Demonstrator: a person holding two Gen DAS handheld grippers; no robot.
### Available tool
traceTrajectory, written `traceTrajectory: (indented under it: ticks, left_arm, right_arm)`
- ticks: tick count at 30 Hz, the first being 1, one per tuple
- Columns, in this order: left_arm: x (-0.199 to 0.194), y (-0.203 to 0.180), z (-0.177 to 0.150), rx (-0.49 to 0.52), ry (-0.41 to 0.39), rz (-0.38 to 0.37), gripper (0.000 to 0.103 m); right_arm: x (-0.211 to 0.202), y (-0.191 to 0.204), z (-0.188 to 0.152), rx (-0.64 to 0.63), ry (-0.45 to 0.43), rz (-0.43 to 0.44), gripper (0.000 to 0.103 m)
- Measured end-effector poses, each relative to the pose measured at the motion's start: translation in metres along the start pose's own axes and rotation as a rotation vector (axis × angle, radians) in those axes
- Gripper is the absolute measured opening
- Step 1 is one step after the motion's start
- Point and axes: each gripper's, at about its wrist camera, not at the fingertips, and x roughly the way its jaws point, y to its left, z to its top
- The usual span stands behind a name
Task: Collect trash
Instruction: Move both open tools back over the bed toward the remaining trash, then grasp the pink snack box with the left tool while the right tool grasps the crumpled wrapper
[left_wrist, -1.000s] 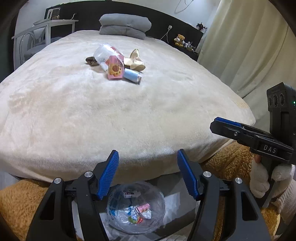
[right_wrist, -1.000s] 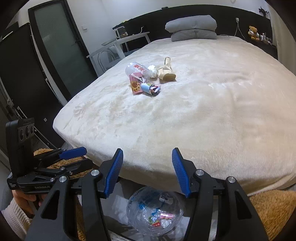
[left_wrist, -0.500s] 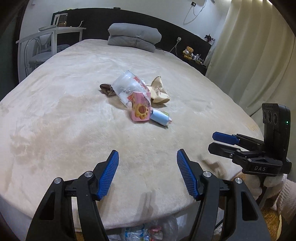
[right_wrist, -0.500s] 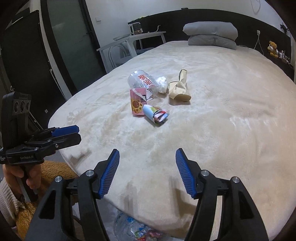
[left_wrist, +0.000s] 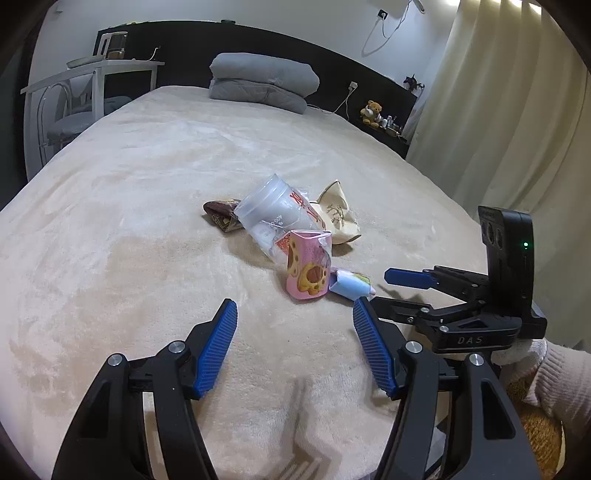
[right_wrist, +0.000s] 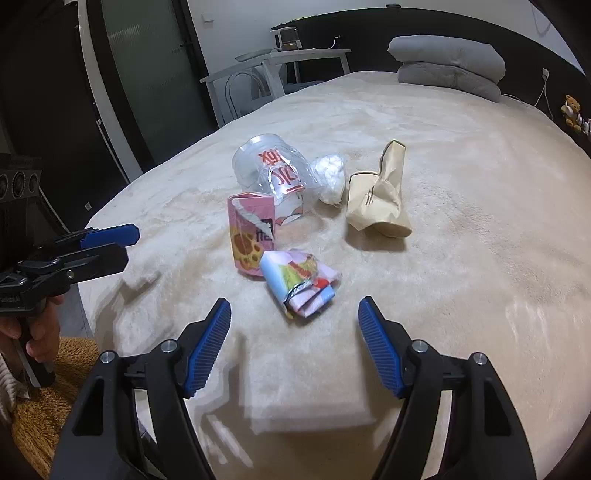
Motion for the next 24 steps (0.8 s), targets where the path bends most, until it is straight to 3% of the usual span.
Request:
traceTrajectory:
  ticks: [13, 15, 24]
  left_arm:
    - [0.019, 0.006, 0.010, 0.046, 0.019, -0.001, 0.064]
    - [0.021, 0.008, 0.012, 0.046, 0.021, 0.002, 0.064]
    - [0.026, 0.009, 0.012, 0.044, 0.036, 0.008, 0.064]
  right_arm:
    - [0.037, -0.014, 0.021, -0.052, 0.057, 0.094, 0.070]
    - [0.042, -0.014, 0.024, -0.067, 0.065, 0.094, 0.055]
    - [0.029, -0.012, 0.021, -0.090, 0.032, 0.081, 0.053]
